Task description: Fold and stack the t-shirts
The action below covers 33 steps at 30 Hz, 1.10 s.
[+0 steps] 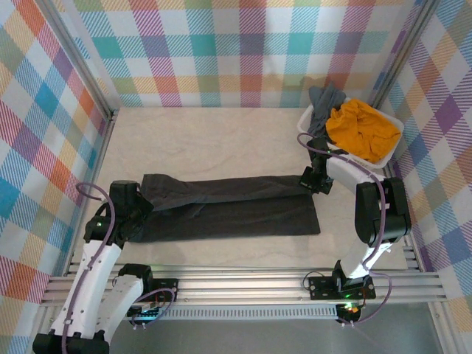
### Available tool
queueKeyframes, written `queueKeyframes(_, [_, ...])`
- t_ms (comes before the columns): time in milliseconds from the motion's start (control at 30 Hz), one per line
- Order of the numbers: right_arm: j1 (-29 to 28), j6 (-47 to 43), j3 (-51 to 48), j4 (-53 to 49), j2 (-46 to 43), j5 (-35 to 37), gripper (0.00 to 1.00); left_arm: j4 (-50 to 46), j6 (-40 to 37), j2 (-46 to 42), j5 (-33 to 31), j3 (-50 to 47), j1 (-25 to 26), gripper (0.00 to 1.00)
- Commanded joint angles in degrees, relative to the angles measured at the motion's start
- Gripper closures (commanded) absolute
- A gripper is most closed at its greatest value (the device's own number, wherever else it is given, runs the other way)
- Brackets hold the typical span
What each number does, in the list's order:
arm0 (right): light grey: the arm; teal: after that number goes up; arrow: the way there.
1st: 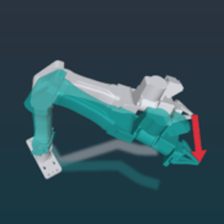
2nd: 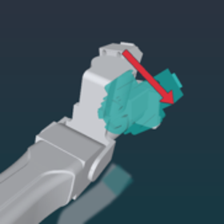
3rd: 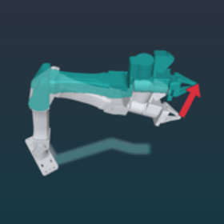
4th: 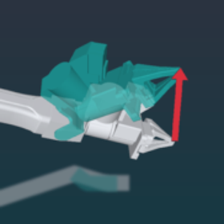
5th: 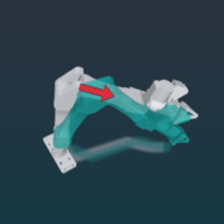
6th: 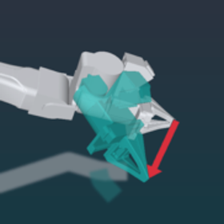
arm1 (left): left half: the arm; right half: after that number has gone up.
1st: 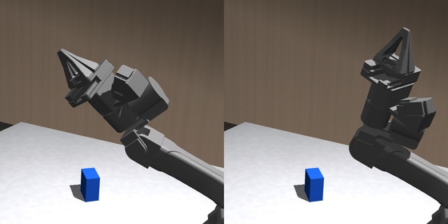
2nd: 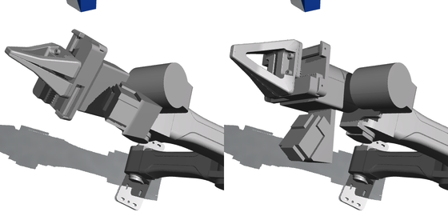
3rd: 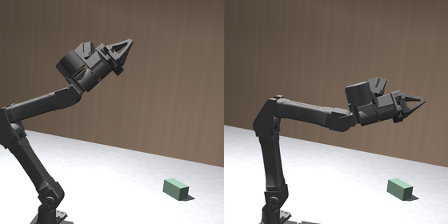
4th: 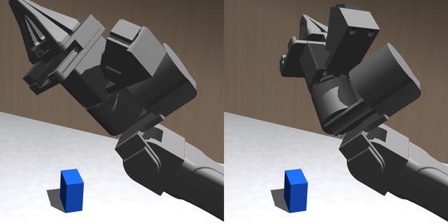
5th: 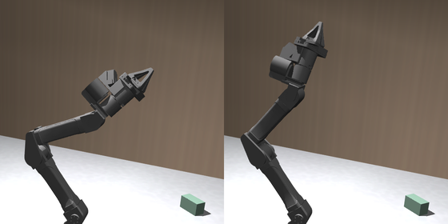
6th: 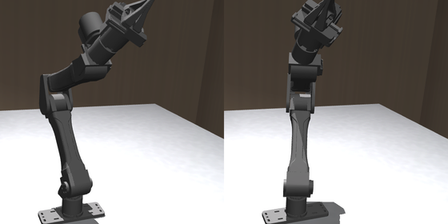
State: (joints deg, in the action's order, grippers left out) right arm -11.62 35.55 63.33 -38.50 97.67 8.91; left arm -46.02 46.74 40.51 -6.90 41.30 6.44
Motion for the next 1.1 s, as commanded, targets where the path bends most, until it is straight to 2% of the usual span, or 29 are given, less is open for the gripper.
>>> queueKeyframes(0, [-0.1, -0.1, 1.8, -2.2, -0.9, 1.8, 1.0, -0.1, 2.2, -1.5, 1.5, -0.6, 2.7, 1.0])
queueKeyframes(100, [-0.1, 0.0, 1.8, -2.5, -1.2, 1.8, 1.0, -1.3, 2.5, -3.3, -0.2, 0.1, 4.6, 1.0])
queueKeyframes(267, [-0.1, 0.4, 0.4, -3.1, -3.8, 1.6, 1.0, -4.7, 1.8, -3.9, -3.7, 1.8, 5.0, 1.0])
queueKeyframes(433, [-0.1, 0.5, -0.8, -3.1, -4.1, 1.4, 1.0, -4.8, 1.7, -4.6, -3.4, 0.7, 5.0, 1.0])
queueKeyframes(600, [0.2, 0.3, -1.0, -3.1, -3.8, 1.9, 0.72, -4.9, 1.6, -4.4, -0.8, -1.0, 5.1, 1.0])
queueKeyframes(667, [0.2, 0.6, -0.8, -3.3, -4.5, 1.7, 0.66, -5.7, 1.0, -3.9, -0.5, -1.4, 5.1, 1.0])
queueKeyframes(867, [-1.2, 1.7, -0.2, -2.8, -7.4, -0.2, 0.65, -5.6, 0.7, -4.2, 1.0, -3.4, 5.1, 1.0])
queueKeyframes(1067, [-4.7, 3.1, 1.7, -1.3, -3.3, -2.4, 0.67, -6.4, 0.8, -6.0, 1.1, -3.2, 5.1, 1.0])
